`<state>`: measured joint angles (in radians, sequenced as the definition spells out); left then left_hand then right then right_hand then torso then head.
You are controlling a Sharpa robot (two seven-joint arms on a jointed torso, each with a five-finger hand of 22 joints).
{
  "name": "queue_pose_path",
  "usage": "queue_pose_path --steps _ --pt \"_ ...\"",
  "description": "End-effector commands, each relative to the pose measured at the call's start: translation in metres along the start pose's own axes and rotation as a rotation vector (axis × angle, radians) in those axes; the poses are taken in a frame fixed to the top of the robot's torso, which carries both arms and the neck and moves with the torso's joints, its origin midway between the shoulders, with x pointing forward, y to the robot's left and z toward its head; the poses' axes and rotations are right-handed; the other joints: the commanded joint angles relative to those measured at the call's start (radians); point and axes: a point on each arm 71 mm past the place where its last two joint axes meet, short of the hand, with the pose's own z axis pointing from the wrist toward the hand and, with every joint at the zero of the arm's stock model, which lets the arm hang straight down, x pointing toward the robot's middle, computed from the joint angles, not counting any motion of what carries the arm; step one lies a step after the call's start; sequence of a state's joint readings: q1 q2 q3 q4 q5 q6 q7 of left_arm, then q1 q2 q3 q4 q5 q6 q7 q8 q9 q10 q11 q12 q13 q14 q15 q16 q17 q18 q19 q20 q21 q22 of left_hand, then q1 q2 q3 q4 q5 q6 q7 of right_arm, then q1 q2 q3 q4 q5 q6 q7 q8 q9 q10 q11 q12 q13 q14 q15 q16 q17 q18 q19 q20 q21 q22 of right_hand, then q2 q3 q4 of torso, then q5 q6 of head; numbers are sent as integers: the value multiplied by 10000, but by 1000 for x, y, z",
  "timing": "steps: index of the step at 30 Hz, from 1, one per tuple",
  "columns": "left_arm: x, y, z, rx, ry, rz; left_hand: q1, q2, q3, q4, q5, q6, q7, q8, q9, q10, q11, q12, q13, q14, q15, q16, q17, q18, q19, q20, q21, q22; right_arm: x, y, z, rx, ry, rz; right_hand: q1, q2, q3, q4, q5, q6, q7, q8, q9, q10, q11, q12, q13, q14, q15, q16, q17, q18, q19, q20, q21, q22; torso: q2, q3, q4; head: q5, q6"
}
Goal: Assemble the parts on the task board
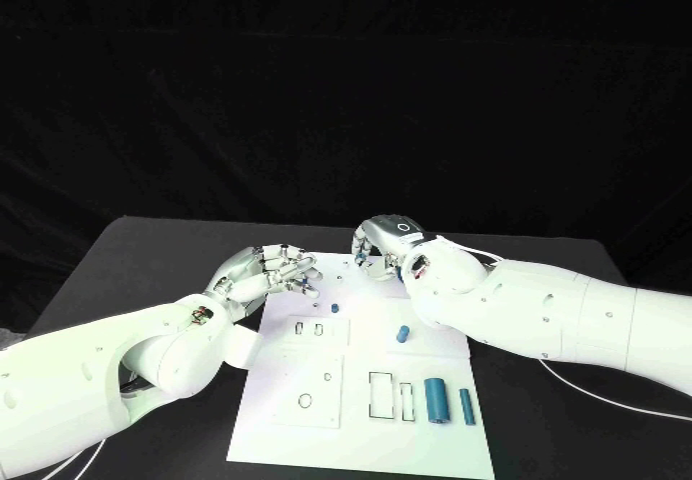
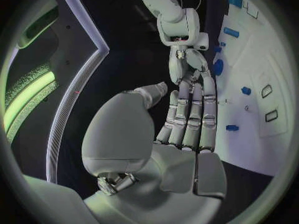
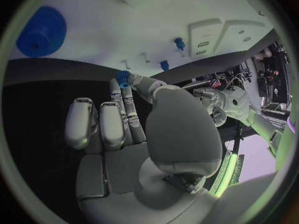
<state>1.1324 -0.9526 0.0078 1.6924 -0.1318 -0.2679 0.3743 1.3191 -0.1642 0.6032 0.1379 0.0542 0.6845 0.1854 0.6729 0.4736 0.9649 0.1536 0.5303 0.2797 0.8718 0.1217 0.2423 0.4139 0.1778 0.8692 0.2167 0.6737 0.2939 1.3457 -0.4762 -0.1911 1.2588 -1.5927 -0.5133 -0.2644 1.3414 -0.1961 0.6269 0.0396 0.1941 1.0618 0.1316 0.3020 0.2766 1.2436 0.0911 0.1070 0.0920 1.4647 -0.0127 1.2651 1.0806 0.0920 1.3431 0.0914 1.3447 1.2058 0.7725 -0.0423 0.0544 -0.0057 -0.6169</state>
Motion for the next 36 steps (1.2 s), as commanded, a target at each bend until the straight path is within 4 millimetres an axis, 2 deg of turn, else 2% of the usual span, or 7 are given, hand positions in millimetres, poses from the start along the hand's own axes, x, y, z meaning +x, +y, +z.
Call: queue_pose_path --steps 1,7,13,30,34,36 --pt "2 -2 1 119 257 -75 -82 -12 87 5 6 -96 324 -38 -17 -104 -10 -52 -22 -7 68 -55 18 12 -110 -7 40 14 1 2 4 -77 -84 30 68 39 57 -97 55 -70 17 55 22 290 -289 40 172 200 -34 45 -4 -124 63 -5 23 -1 3 3 -7 6 -1" --pt "3 -2 2 145 281 -76 -100 -2 120 16 6 -202 370 -75 -36 -226 36 -124 -75 -4 94 -84 50 11 -224 19 16 -5 5 6 9 -78 -14 86 62 39 70 -104 56 -101 25 53 33 267 -282 27 177 196 -27 43 -19 -122 51 -1 16 -11 2 0 3 35 -39" --pt "3 -3 2 160 309 -74 -112 -9 132 20 6 -251 397 -96 -48 -283 62 -166 -110 2 107 -96 67 11 -284 34 -7 -21 8 11 13 -179 42 127 71 37 84 -123 57 -123 30 53 45 251 -278 18 182 193 -23 46 -24 -128 68 2 37 26 -7 7 -39 80 -63" --pt "6 -5 4 216 375 -63 -119 -11 143 23 6 -287 413 -111 -59 -314 78 -192 -136 1 119 -109 79 11 -331 47 -28 -37 18 15 19 -188 204 144 77 14 97 -158 53 -171 48 50 65 216 -263 -1 192 192 -13 62 -18 -131 70 8 48 46 9 -5 -11 145 -91" --pt "6 -6 4 230 371 -57 -119 -11 143 23 6 -287 413 -111 -59 -314 78 -192 -136 1 119 -109 79 11 -331 47 -28 -37 19 17 21 -209 242 140 75 9 100 -166 52 -186 54 49 71 206 -257 -6 195 190 -9 63 -22 -130 66 11 45 44 6 14 -48 183 -96" --pt "6 -6 5 234 375 -57 -119 -11 143 23 6 -287 413 -111 -59 -314 78 -192 -136 1 119 -109 79 11 -331 47 -28 -37 20 17 22 -204 247 131 72 5 103 -171 52 -198 58 48 76 196 -253 -12 197 189 -6 66 -23 -129 62 13 44 42 16 16 -44 181 -85"
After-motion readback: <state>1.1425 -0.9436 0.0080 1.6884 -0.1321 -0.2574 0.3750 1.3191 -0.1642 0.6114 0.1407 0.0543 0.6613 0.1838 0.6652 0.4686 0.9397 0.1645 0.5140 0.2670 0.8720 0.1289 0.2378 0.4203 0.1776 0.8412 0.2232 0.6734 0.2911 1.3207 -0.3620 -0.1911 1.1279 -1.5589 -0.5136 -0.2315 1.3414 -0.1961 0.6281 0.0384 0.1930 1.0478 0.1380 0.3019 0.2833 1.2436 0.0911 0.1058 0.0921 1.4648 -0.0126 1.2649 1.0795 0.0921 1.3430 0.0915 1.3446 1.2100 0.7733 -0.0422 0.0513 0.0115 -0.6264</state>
